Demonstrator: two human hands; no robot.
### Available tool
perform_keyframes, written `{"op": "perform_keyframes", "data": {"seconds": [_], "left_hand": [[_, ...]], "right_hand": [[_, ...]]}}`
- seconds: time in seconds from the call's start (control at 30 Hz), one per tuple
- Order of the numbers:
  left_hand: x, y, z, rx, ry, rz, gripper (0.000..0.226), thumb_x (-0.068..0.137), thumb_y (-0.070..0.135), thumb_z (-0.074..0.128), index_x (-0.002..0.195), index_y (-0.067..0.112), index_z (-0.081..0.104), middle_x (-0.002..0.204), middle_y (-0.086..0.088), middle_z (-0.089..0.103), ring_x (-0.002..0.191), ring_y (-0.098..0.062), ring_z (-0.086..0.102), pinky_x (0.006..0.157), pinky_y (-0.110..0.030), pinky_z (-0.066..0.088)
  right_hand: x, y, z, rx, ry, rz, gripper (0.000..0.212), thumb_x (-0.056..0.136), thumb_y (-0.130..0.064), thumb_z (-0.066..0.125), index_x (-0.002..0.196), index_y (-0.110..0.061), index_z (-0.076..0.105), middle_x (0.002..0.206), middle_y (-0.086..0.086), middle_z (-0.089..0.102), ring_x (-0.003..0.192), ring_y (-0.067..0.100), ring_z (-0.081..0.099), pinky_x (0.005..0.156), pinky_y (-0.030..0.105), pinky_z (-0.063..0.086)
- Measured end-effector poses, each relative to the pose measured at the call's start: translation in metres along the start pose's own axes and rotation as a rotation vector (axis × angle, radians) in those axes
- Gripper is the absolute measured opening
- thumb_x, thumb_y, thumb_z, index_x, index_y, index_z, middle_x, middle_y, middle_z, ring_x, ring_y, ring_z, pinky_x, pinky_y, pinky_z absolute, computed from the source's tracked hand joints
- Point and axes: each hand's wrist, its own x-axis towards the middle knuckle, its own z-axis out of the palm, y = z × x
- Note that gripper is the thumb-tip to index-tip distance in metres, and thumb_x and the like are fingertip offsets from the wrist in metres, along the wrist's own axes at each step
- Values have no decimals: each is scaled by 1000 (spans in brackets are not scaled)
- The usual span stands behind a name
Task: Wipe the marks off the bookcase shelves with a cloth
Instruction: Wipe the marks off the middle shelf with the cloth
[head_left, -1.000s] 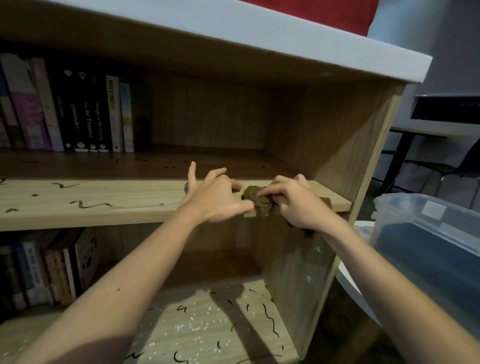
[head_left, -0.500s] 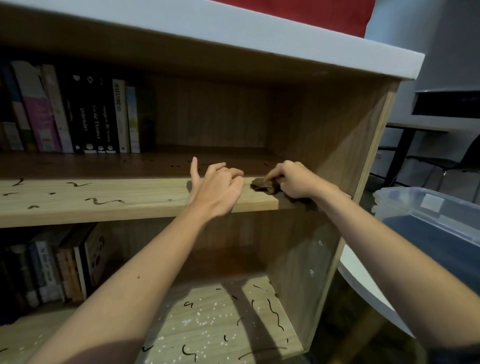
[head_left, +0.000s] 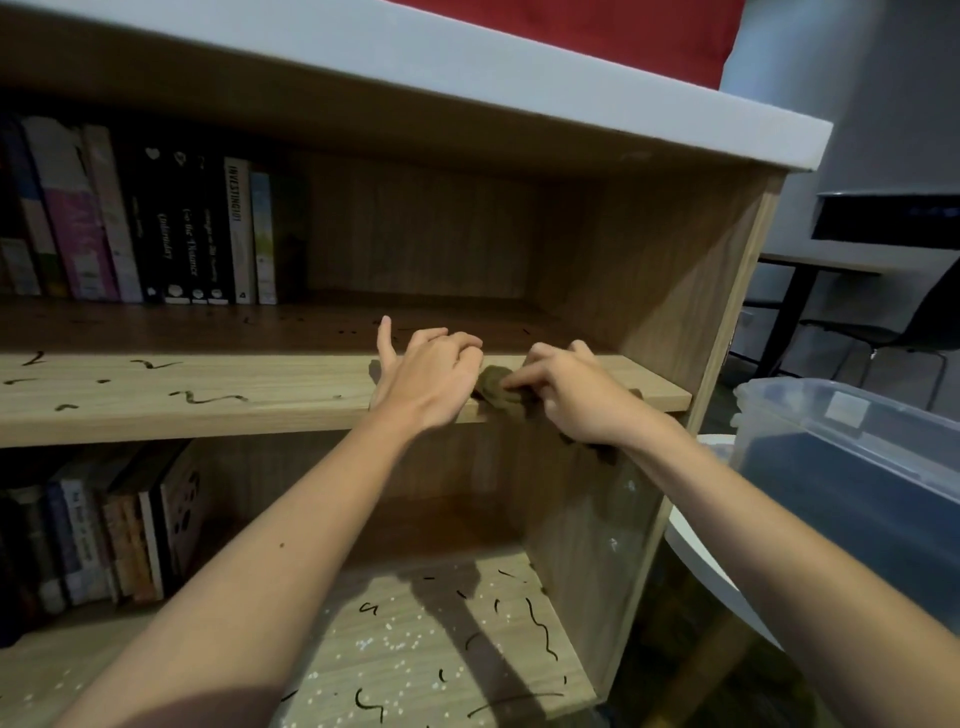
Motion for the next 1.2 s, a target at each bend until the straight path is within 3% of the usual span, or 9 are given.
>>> {"op": "perform_keyframes", "data": {"seconds": [0.17, 0.33, 0.5, 0.63, 0.73, 0.9, 1.0, 1.1, 1.2], "left_hand": [[-2, -2, 1, -38, 8, 22, 41, 98, 26, 22, 124, 28, 54, 129, 7, 55, 130, -6, 34, 111, -44, -16], [0, -4, 4, -28, 25, 64, 37, 98, 28, 26, 124, 30, 52, 126, 7, 57, 130, -6, 35, 112, -44, -13], [0, -3, 4, -63, 39, 44, 34, 97, 28, 29, 119, 32, 54, 122, 8, 59, 128, -6, 36, 113, -43, -11], [-2, -1, 3, -67, 68, 56, 31, 95, 24, 35, 111, 32, 60, 120, 9, 61, 125, -4, 39, 115, -41, -6], [-3, 1, 2, -59, 68, 57, 30, 95, 22, 36, 109, 30, 61, 119, 9, 61, 125, -4, 40, 116, -39, -4], [-4, 0, 2, -42, 63, 64, 30, 95, 22, 36, 109, 29, 62, 120, 9, 60, 125, -5, 40, 116, -39, -3], [-4, -2, 2, -23, 52, 91, 30, 95, 23, 36, 107, 29, 62, 121, 10, 59, 125, -4, 40, 115, -38, -3], [-3, 0, 3, 13, 39, 95, 28, 95, 26, 37, 107, 29, 62, 121, 10, 59, 124, -4, 40, 115, -38, -2], [-3, 1, 3, 28, 29, 83, 28, 95, 28, 38, 108, 29, 63, 122, 9, 59, 124, -6, 40, 115, -38, 0]], "right_hand": [[-96, 8, 66, 79, -261, -85, 45, 90, -3, 48, 115, -39, 57, 97, -21, 46, 99, 4, 41, 94, 27, 39], [-93, 16, 42, 216, 180, -95, 33, 90, -12, 49, 109, -38, 55, 97, -33, 48, 94, -11, 42, 81, 16, 35], [-47, 29, -25, 115, 641, -54, 37, 86, 8, 47, 111, -12, 64, 99, -7, 56, 87, 12, 44, 71, 20, 33], [-3, 52, -6, 62, 445, 252, 38, 89, 1, 48, 119, -19, 59, 112, 0, 58, 107, 21, 45, 91, 33, 40], [-13, 36, 28, -100, 363, 220, 37, 89, -7, 50, 121, -24, 59, 116, -4, 57, 109, 20, 40, 94, 39, 40], [-67, 13, 34, 93, 122, -46, 34, 89, -2, 49, 111, -23, 63, 105, -14, 52, 105, 8, 45, 81, 11, 32], [-67, 18, 14, 231, 366, 23, 34, 86, 5, 48, 105, -16, 66, 99, -11, 54, 97, 10, 47, 80, 7, 31], [-35, 27, -29, 143, 704, 56, 32, 88, 4, 46, 108, -13, 65, 103, -2, 59, 93, 13, 42, 77, 16, 33], [0, 46, -23, 53, 469, 211, 33, 96, -17, 42, 125, -28, 53, 125, 1, 54, 114, 25, 41, 99, 45, 34]]}}
